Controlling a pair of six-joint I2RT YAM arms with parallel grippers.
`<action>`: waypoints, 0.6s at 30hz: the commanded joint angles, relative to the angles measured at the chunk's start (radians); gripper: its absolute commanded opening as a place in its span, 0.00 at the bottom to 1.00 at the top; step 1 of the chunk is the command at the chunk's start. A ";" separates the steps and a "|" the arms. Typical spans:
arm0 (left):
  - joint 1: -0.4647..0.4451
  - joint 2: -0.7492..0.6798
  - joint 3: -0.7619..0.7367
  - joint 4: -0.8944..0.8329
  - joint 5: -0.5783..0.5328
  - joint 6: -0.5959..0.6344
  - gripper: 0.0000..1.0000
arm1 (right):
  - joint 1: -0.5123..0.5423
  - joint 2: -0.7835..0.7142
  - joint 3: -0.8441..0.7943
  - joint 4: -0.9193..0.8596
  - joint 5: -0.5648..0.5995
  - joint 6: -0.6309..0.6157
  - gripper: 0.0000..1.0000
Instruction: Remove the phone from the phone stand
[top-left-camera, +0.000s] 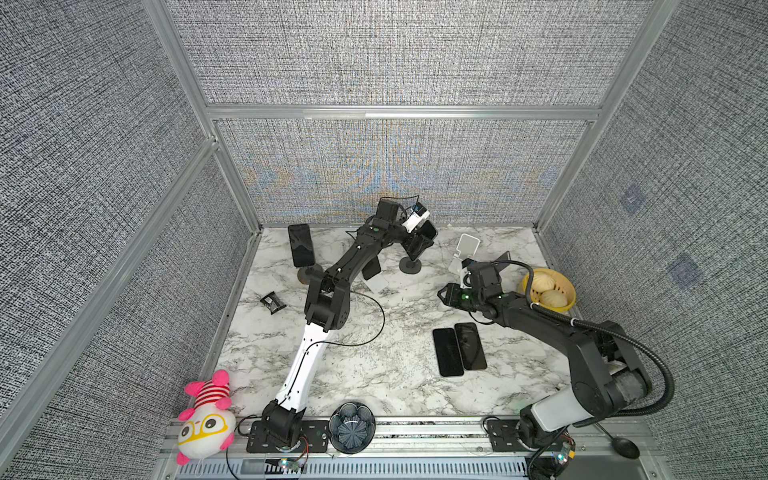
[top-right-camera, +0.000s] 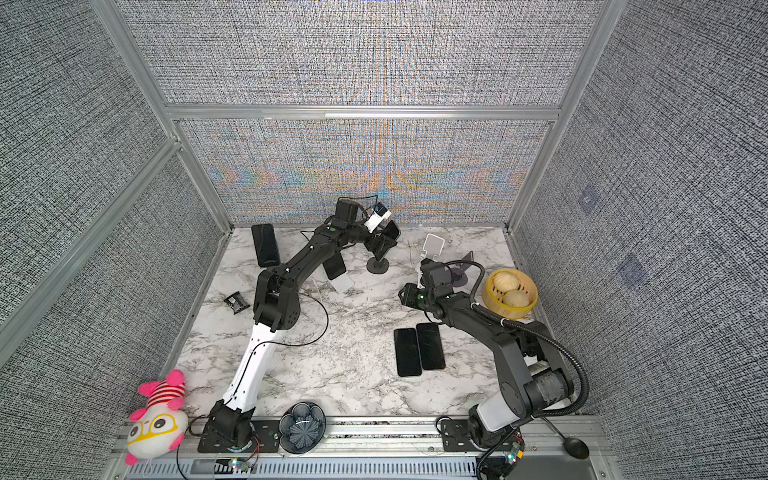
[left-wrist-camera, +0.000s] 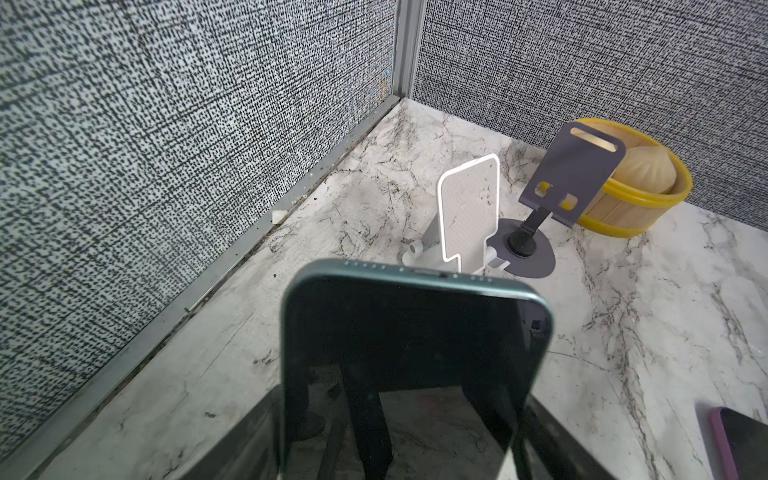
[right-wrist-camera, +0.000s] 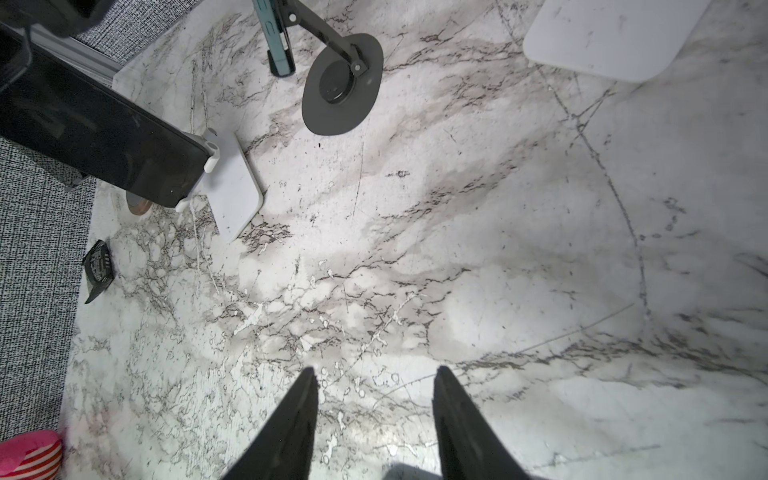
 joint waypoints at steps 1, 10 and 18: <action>0.003 0.008 0.001 0.032 -0.004 -0.004 0.77 | -0.002 -0.001 -0.003 -0.007 0.005 -0.006 0.47; 0.003 -0.016 -0.014 0.037 -0.020 -0.008 0.73 | -0.008 -0.002 0.001 -0.007 0.001 -0.009 0.47; 0.001 -0.087 -0.077 0.091 -0.038 -0.002 0.70 | -0.010 -0.002 0.001 -0.007 -0.001 -0.009 0.47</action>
